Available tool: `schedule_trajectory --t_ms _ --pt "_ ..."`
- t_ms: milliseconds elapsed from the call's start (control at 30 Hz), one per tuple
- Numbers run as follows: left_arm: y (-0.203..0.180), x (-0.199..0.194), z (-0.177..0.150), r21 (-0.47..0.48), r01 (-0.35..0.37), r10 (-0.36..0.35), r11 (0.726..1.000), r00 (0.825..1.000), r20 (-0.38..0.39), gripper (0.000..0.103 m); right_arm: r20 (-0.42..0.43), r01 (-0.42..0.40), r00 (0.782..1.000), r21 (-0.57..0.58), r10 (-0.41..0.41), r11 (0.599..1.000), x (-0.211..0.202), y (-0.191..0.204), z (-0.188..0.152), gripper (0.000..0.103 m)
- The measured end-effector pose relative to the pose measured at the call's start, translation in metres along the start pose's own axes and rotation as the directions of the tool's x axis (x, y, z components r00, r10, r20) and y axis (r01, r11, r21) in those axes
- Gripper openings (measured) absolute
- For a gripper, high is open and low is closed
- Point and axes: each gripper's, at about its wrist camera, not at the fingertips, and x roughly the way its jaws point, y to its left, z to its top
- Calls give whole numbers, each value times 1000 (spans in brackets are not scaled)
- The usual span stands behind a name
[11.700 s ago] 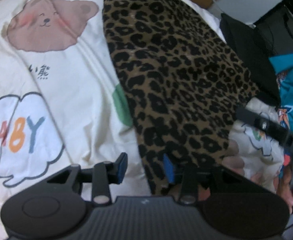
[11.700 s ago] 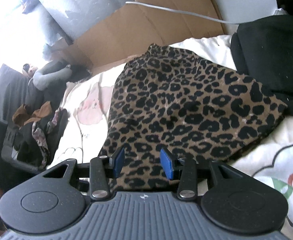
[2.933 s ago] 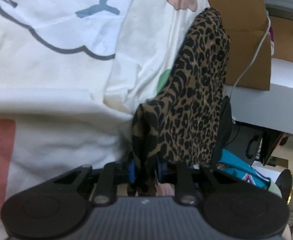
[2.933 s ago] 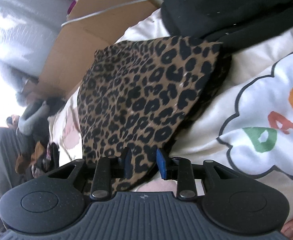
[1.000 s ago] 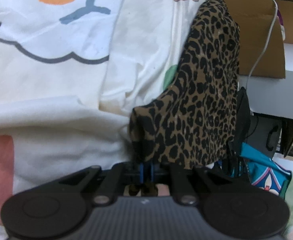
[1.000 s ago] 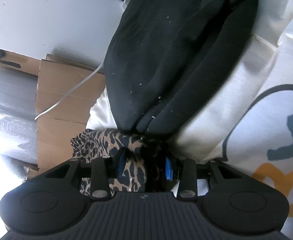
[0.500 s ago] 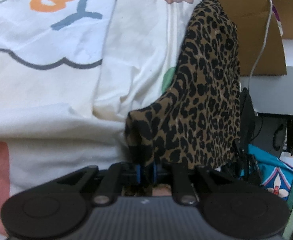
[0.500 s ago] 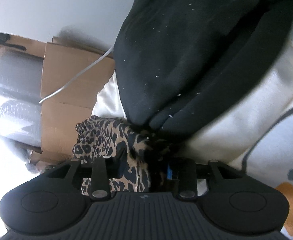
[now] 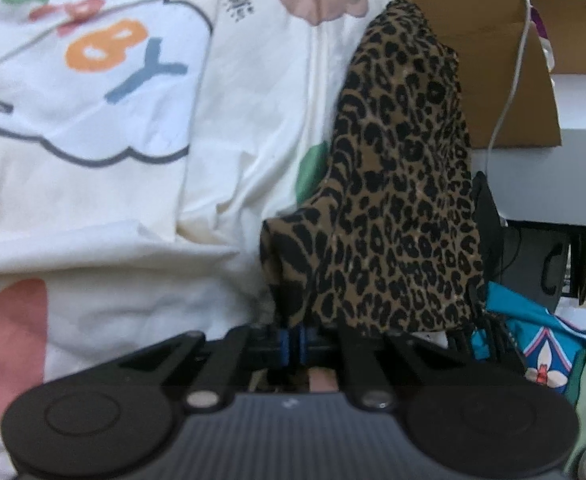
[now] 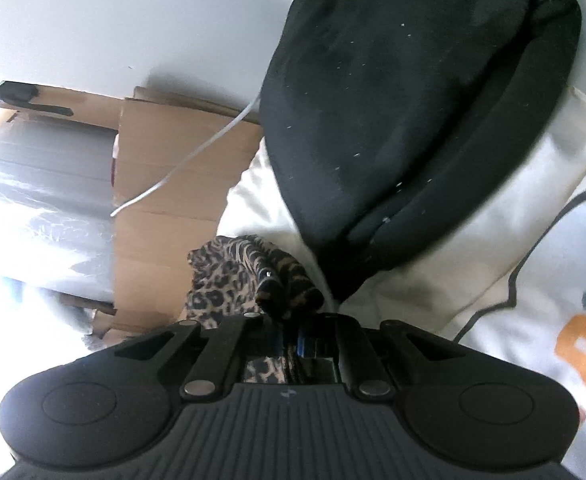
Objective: Fold clothes
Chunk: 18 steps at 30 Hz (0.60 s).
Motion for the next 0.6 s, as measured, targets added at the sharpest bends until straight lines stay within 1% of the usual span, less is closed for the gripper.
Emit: schedule_trajectory --t_ms 133,300,367,500,600 --pt "-6 -11 1 16 -12 12 1000 1000 -3 4 -20 4 1000 1 -4 1000 -10 10 -2 3" --pt "-8 -22 3 47 -48 49 998 999 -4 4 -55 13 998 1 -13 1000 -23 16 -7 4" --pt "-6 -24 4 56 -64 65 996 998 -8 4 -62 33 998 1 -33 999 -30 16 -13 4" --pt "-9 -29 8 78 -99 100 992 995 -14 4 -111 76 991 2 -75 997 -36 14 -26 4" --pt "-4 -35 6 70 -101 102 992 995 -9 4 -147 93 985 5 -91 996 -45 11 -35 4"
